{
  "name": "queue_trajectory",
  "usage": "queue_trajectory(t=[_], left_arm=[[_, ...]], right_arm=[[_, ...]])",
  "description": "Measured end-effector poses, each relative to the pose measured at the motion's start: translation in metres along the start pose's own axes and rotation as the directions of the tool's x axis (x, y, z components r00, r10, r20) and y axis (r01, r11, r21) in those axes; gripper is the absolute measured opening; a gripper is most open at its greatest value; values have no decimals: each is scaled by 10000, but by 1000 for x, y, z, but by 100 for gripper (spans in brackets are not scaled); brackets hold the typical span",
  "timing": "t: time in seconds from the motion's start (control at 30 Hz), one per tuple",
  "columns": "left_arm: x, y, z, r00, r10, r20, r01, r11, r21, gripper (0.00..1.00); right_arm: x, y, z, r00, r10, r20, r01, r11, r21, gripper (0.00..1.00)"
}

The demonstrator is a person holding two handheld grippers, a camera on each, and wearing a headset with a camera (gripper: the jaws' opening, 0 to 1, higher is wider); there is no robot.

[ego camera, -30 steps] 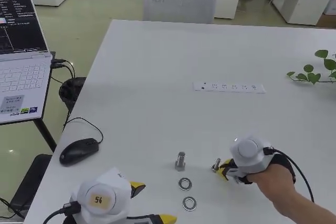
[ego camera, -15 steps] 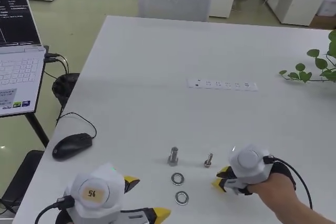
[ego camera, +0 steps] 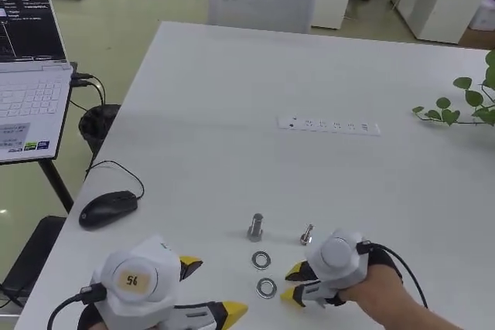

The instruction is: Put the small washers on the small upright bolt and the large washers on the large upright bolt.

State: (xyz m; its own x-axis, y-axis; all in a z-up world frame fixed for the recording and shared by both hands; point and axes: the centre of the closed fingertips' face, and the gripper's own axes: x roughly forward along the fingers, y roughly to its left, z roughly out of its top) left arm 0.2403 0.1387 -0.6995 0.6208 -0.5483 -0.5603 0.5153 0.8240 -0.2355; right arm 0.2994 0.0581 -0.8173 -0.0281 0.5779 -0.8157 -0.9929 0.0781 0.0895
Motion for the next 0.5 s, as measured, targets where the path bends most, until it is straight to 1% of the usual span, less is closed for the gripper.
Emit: queue_trajectory(t=[0.13,0.27,0.4,0.5], left_arm=[[-3,0,-3,10000,34,12,-34,10000,-72,60],[-6,1,-5,10000,79,13,-79,9999,-84,60],[-8,2,-5,9999,128,16,-128,9999,-91,60],[-8,3,-4,9999,149,31,-149,9999,-87,60]], right_arm=[[7,2,5,9997,145,-180,-155,9982,-585,27],[12,2,5,9980,300,-549,-366,9918,-1228,29],[15,4,10,9969,445,-656,-546,9853,-1618,29],[18,4,11,9953,522,-811,-689,9730,-2202,28]])
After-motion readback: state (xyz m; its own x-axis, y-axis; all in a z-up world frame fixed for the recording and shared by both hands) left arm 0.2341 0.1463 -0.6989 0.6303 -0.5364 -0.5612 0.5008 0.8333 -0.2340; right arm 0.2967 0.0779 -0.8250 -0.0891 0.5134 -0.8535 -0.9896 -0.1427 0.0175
